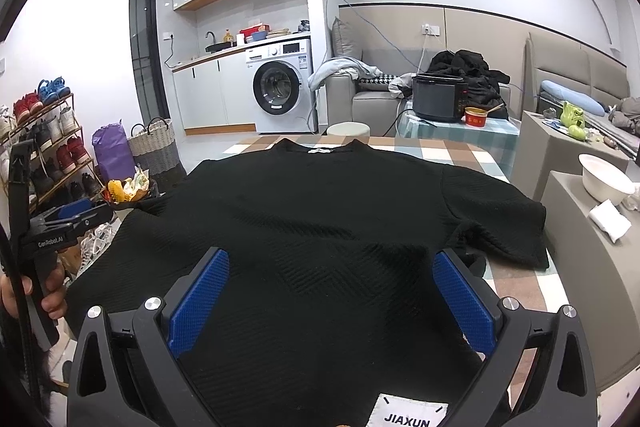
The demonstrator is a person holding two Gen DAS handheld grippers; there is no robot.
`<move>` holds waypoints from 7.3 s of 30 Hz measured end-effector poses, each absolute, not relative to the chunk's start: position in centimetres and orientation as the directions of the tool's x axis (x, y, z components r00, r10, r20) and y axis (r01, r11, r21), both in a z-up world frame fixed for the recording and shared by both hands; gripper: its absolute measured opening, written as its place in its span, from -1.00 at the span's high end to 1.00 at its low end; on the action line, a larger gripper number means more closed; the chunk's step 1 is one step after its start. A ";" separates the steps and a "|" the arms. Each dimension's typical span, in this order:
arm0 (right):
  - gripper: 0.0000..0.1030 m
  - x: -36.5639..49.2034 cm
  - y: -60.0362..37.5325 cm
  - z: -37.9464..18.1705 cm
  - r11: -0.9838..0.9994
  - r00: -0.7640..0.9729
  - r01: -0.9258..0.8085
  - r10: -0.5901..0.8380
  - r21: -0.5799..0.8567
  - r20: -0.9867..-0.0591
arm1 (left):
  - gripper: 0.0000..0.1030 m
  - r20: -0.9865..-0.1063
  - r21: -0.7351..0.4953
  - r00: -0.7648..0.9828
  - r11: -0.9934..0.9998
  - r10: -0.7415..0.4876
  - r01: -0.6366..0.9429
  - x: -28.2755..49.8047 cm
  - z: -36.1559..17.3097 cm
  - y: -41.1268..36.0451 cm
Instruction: Fold small clothes
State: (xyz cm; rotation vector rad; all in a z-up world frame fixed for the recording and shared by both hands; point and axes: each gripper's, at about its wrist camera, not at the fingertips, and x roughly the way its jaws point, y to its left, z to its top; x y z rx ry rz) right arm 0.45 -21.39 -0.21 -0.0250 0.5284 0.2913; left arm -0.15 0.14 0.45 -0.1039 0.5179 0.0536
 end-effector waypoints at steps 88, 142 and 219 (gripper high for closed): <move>-1.00 7.2 -26.0 -1.0 0.945 0.748 -0.100 0.279 0.313 -0.602 | -0.99 -0.599 -0.155 0.801 0.983 -0.012 -0.101 6.4 0.2 4.5; 0.87 21.0 -39.7 0.0 0.901 0.723 0.270 0.043 0.340 -0.689 | -0.99 -0.684 -0.158 0.727 0.962 0.055 -0.221 16.1 -2.3 8.2; 0.14 9.8 -33.6 -4.4 0.773 0.684 0.180 0.346 0.608 -0.642 | 0.92 -0.592 -0.342 0.778 0.940 -0.208 -0.009 25.4 -0.7 8.5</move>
